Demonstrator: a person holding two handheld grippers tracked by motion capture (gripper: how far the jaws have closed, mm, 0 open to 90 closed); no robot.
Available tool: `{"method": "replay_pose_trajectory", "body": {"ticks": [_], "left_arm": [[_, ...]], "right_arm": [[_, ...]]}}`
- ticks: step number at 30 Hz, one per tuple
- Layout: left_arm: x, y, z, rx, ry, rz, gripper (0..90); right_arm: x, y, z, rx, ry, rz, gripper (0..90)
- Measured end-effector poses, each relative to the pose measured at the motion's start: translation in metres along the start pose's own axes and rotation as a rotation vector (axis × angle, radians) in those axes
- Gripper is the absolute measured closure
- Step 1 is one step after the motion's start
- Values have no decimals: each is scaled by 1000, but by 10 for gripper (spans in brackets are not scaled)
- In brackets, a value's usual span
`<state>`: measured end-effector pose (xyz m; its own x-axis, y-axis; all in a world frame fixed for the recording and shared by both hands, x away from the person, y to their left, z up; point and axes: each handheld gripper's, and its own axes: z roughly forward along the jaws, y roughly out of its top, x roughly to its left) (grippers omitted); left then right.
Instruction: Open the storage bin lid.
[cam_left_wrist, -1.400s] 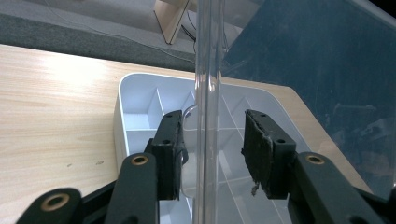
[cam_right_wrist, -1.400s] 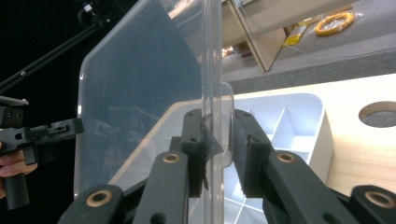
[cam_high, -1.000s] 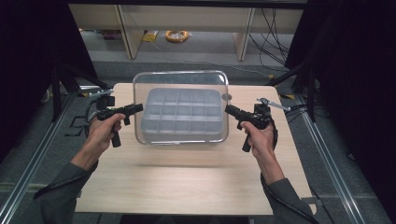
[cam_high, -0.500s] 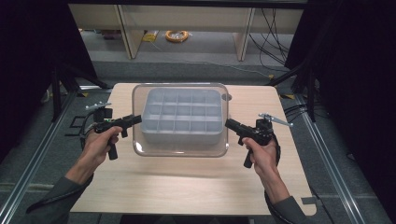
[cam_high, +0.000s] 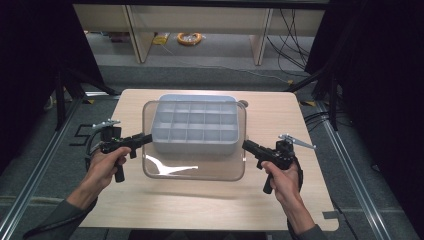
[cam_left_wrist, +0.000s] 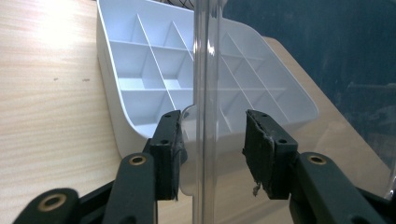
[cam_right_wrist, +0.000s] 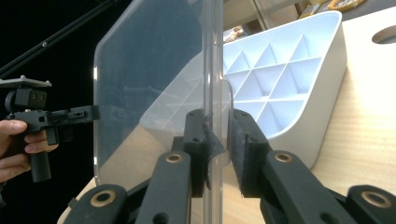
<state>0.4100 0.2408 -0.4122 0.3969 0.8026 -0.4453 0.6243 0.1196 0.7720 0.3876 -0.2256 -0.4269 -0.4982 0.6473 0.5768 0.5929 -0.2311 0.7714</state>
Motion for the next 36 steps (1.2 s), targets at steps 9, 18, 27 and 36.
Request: {"method": "replay_pose_trajectory", "body": {"ticks": [9, 18, 27, 36], "left_arm": [[-4, -17, -14, 16, 0, 20, 571], [-5, -37, -24, 42, -3, 17, 578], [-8, -50, -33, 65, -7, 32, 577], [-7, -66, -32, 91, -17, 14, 584]], "right_arm": [[7, -17, -10, 13, -5, -27, 780], [11, -35, -19, 38, 6, -4, 780], [13, -51, -26, 63, 9, -14, 781], [11, -69, -33, 91, 0, 41, 780]]}}
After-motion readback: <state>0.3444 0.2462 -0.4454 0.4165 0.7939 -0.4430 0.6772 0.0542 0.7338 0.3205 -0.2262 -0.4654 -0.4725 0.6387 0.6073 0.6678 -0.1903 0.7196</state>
